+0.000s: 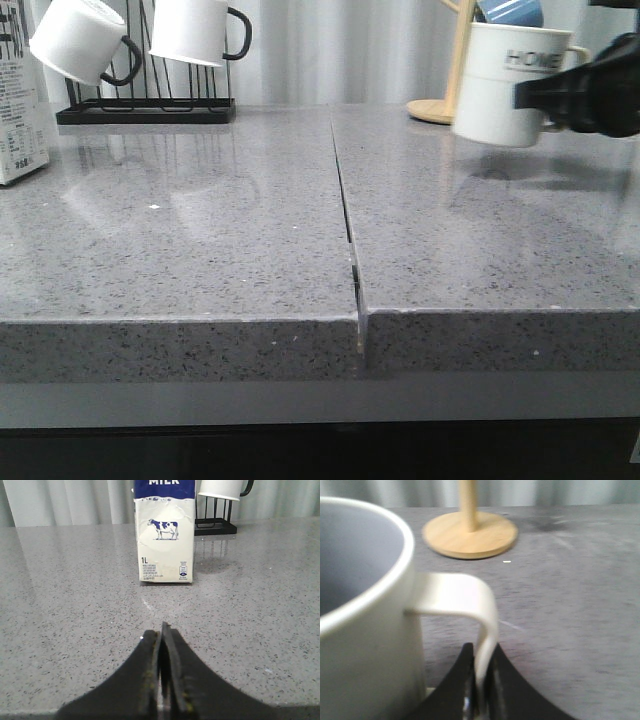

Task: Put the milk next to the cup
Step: 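Grasp the white HOME mug by its handle with the right gripper, then slide the HOME mug toward the table centre and release it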

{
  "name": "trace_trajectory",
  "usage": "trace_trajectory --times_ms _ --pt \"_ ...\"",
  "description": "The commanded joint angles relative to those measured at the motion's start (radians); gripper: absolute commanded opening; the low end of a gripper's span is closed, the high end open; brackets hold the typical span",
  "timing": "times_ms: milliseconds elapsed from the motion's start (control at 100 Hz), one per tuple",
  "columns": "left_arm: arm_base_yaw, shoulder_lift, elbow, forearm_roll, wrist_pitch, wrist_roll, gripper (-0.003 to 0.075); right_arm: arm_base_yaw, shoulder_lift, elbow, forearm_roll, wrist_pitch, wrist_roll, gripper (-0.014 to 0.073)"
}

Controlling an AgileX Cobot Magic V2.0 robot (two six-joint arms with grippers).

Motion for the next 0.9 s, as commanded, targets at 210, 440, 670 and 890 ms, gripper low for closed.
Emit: trace_trajectory --times_ms 210,440,670,890 --pt "0.002 -0.033 0.041 -0.011 -0.079 0.0 -0.0021 0.174 -0.044 -0.081 0.113 -0.032 -0.152 -0.0058" --pt "0.002 -0.033 0.041 -0.011 -0.079 0.0 -0.0021 0.248 0.007 -0.109 0.197 -0.037 -0.149 -0.0058" --pt "0.002 -0.033 0.041 -0.011 -0.079 0.0 -0.0021 0.266 0.04 -0.109 0.195 -0.051 -0.149 -0.0057" --pt "0.002 -0.033 0.041 -0.011 -0.079 0.0 -0.0021 0.266 0.042 -0.107 0.173 -0.05 -0.138 0.0136"
